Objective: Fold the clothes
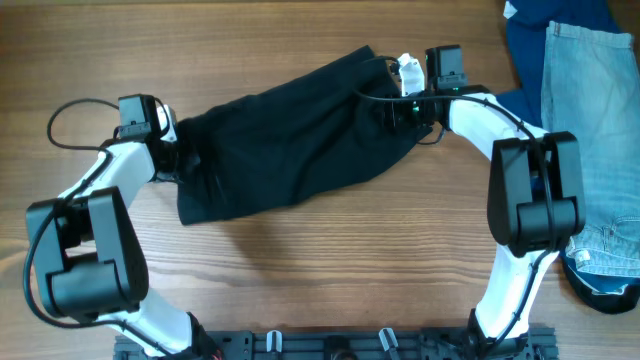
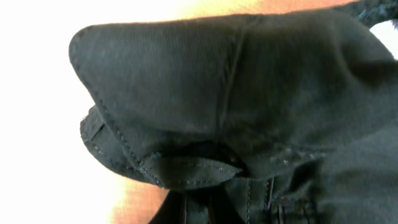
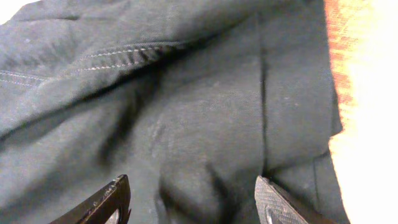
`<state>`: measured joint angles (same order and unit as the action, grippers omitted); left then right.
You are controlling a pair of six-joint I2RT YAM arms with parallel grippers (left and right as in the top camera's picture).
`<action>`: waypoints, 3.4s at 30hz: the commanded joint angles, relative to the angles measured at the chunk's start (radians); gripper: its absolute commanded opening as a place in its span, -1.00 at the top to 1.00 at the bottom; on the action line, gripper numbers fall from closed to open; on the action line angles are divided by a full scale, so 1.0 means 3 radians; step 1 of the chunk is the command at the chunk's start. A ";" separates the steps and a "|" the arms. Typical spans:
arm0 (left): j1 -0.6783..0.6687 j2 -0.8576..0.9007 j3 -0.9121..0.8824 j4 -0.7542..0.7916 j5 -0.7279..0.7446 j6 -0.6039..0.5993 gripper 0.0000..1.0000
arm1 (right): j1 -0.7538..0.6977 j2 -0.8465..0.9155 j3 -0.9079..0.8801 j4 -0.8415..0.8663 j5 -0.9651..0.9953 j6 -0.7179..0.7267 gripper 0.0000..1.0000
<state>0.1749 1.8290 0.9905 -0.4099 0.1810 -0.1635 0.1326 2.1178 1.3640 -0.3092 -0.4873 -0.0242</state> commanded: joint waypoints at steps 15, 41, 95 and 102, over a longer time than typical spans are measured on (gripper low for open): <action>0.0104 -0.1231 0.0797 -0.1673 0.0292 0.0229 0.93 | 0.0022 -0.0706 -0.0009 -0.0327 -0.0328 0.0160 0.26; 0.0013 -0.0654 0.1467 -0.1335 0.0072 0.0135 0.92 | 0.0757 0.0125 -0.0010 0.0048 -0.0116 0.0542 0.91; -0.1878 0.0144 0.1469 0.0868 0.1016 -0.1504 0.92 | 0.0198 0.0821 -0.0103 0.0556 -0.0875 0.1849 0.92; -0.2104 0.0172 0.1467 0.0815 0.0598 -0.1516 0.92 | 0.0198 0.0821 -0.0102 0.0598 -0.0949 0.1832 0.91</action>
<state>-0.4343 1.8706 1.4094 -0.1493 0.4141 -0.6086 0.1734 2.2765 1.3602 -0.1154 -0.8425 0.5297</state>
